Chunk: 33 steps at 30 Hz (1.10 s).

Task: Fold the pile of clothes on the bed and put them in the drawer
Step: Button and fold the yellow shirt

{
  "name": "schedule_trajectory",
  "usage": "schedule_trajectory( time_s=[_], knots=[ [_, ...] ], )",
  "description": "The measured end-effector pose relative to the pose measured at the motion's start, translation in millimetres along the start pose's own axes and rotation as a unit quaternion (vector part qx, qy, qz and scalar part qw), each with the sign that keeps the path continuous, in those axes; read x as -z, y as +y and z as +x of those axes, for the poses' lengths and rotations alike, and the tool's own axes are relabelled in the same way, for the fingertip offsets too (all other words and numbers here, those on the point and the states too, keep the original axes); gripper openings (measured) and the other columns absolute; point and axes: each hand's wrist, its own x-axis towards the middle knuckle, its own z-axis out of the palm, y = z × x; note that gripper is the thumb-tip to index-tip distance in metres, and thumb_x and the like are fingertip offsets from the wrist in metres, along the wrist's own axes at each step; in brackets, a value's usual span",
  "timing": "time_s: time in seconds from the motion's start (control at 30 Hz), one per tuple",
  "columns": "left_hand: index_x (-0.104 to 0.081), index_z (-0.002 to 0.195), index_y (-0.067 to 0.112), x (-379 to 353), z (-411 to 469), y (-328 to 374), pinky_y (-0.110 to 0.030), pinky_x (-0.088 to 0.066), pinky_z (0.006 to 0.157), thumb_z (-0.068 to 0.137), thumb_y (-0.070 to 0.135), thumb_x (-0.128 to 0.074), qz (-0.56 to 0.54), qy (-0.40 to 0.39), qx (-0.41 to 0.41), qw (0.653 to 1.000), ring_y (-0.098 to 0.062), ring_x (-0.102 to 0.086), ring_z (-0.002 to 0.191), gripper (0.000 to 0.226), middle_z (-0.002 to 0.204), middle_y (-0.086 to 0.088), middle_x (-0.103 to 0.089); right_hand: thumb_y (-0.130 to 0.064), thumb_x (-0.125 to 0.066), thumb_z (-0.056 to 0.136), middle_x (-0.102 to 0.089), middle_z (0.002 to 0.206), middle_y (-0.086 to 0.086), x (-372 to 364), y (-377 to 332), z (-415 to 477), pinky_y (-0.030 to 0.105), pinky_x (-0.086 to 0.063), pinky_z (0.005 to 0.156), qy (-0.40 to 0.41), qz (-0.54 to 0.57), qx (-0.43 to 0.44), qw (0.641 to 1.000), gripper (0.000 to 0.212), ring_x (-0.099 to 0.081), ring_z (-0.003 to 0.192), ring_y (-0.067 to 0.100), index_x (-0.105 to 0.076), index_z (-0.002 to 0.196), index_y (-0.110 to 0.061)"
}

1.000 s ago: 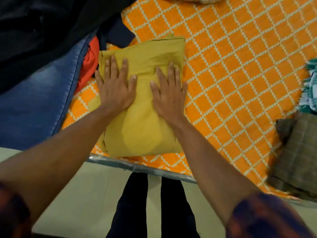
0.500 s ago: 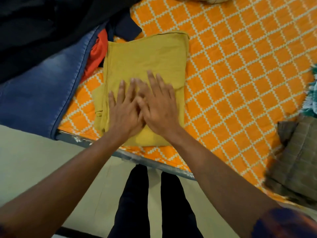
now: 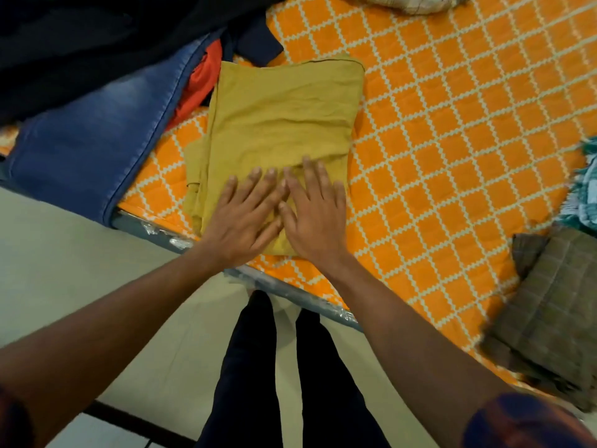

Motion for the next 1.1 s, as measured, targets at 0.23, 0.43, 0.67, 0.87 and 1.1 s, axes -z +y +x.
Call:
schedule_trajectory(
  time_s=[0.23,0.43,0.67,0.87,1.1],
  knots=[
    [-0.022,0.159,0.026,6,-45,-22,-0.064,-0.022,0.115,0.078,0.076,-0.053,0.026,-0.119,0.037,0.992,-0.037,-0.015,0.152,0.101,0.167,-0.010,-0.015,-0.076,-0.055,0.081,-0.022,0.167,0.006,5,21,-39,0.057,-0.011,0.123,-0.017,0.028,0.094,0.995,0.087,-0.016,0.156,0.027,-0.039,0.155,-0.032],
    [-0.057,0.140,0.024,27,-28,-20,-0.055,-0.047,0.094,0.058,0.025,-0.080,-0.006,-0.152,0.111,0.982,-0.039,-0.054,0.129,0.085,0.144,-0.010,-0.056,-0.052,-0.065,0.080,-0.058,0.143,0.008,12,33,-44,0.060,-0.023,0.118,-0.030,0.013,0.104,0.994,0.070,-0.054,0.133,0.030,-0.054,0.144,-0.024],
    [-0.072,0.075,0.017,101,0,-13,-0.029,-0.038,0.060,0.058,0.030,-0.048,-0.249,-0.306,0.207,0.895,-0.022,-0.060,0.074,0.033,0.072,-0.002,-0.065,-0.046,-0.068,0.069,-0.071,0.113,0.004,107,31,-3,0.036,-0.047,0.072,-0.345,0.105,0.041,0.932,0.049,-0.064,0.103,0.027,-0.070,0.113,-0.025],
    [-0.068,0.082,0.011,108,13,-20,-0.024,-0.050,0.063,0.085,0.000,-0.061,-0.544,-0.082,0.401,0.732,-0.011,-0.062,0.068,0.014,0.072,0.003,-0.066,-0.009,-0.087,0.076,-0.071,0.094,-0.006,117,61,12,0.025,-0.055,0.072,-0.201,0.497,-0.157,0.830,0.038,-0.068,0.080,0.004,-0.070,0.110,-0.015],
    [-0.056,0.083,0.014,73,103,-36,-0.034,-0.035,0.065,0.103,0.030,-0.045,-0.313,0.056,0.303,0.898,-0.024,-0.056,0.077,0.028,0.074,0.001,-0.053,-0.019,-0.068,0.095,-0.065,0.112,-0.005,67,73,55,0.036,-0.053,0.090,0.100,0.437,-0.286,0.847,0.023,-0.063,0.103,0.018,-0.063,0.118,-0.022]
  ],
)
